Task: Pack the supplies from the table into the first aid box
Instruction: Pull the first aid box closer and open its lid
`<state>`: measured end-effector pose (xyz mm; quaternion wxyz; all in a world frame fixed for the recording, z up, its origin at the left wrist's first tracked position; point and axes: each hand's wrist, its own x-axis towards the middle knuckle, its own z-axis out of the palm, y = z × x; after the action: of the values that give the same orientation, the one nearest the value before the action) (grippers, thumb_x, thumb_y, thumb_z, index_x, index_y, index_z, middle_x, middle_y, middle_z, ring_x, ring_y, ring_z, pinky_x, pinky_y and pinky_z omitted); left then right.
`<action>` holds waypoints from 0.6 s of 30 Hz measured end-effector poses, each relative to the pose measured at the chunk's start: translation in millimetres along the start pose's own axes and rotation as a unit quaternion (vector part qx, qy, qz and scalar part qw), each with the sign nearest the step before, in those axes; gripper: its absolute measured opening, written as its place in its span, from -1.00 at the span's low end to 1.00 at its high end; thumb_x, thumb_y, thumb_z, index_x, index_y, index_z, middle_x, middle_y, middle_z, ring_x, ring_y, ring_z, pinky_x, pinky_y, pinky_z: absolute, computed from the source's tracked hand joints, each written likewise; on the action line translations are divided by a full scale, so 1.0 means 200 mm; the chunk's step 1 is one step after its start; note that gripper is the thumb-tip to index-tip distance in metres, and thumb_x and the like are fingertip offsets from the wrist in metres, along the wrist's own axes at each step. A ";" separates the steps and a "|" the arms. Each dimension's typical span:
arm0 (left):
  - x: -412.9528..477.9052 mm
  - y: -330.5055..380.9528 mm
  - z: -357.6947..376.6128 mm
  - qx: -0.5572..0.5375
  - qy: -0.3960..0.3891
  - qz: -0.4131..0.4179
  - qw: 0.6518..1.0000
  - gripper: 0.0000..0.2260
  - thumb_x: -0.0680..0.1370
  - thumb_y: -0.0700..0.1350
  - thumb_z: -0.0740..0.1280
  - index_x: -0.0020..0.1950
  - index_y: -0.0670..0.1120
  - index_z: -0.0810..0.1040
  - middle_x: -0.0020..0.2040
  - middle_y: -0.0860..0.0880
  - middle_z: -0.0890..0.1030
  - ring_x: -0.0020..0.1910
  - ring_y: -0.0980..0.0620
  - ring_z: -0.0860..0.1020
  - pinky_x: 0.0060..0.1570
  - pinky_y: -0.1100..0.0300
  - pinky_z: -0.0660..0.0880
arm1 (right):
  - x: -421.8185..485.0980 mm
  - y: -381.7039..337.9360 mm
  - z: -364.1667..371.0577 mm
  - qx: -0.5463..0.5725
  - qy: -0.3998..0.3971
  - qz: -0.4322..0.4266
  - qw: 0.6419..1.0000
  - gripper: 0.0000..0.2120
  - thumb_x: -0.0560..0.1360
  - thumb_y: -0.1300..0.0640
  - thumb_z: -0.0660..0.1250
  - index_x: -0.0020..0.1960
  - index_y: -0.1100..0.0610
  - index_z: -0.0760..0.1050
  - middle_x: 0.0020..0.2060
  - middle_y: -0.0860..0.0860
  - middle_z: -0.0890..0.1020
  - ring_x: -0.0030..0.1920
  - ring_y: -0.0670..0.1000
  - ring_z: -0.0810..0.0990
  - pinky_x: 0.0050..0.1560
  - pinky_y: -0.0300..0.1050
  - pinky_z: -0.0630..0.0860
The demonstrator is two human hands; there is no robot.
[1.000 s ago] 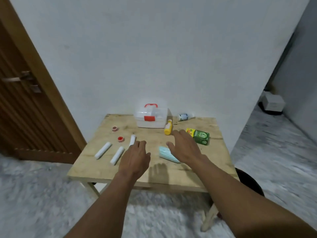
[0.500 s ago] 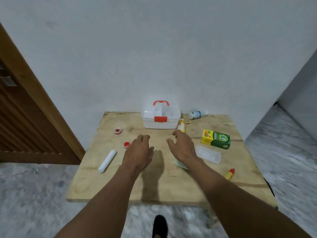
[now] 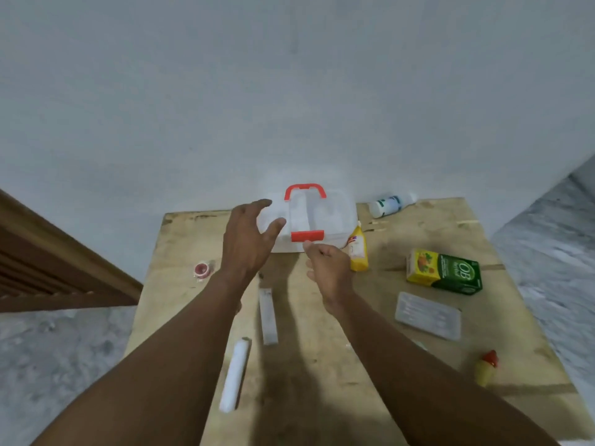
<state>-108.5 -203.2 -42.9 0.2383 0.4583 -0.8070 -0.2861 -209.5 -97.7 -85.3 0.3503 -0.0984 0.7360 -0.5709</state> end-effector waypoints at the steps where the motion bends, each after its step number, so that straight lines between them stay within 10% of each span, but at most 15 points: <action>1: 0.04 -0.02 0.02 -0.017 -0.010 -0.010 1.000 -0.56 0.55 0.12 0.33 0.40 0.03 0.45 0.37 -0.05 0.46 0.37 0.01 0.35 0.16 0.29 0.20 | 0.02 0.00 0.02 0.032 0.002 0.022 0.999 -0.70 0.49 -0.01 0.43 -0.22 0.23 0.58 -0.34 0.03 0.57 -0.27 0.00 0.52 -0.16 -0.03 0.55; 8: 0.21 -0.14 0.14 -0.137 -0.052 -0.059 0.987 -0.47 0.55 0.14 0.34 0.50 0.11 0.33 0.48 0.03 0.38 0.44 -0.02 0.34 0.40 0.03 0.30 | 0.06 -0.04 0.12 0.253 -0.001 0.145 0.956 -0.89 0.51 0.01 0.44 -0.07 0.03 0.55 0.10 0.22 0.62 0.15 0.12 0.63 0.24 0.05 0.54; 18: 0.25 -0.20 0.18 -0.177 -0.069 -0.079 0.979 -0.35 0.50 0.17 0.38 0.54 0.13 0.22 0.50 0.05 0.35 0.43 -0.10 0.37 0.36 -0.19 0.37 | 0.08 0.03 0.21 0.358 0.020 0.131 0.924 -0.65 0.47 -0.01 0.43 0.17 0.11 0.46 0.04 0.04 0.65 -0.03 -0.04 0.65 0.21 0.00 0.52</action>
<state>-130.7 -254.5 -90.4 0.2357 0.4501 -0.7197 -0.4732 -193.1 -136.1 -101.8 0.4187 0.1424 0.4957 -0.7475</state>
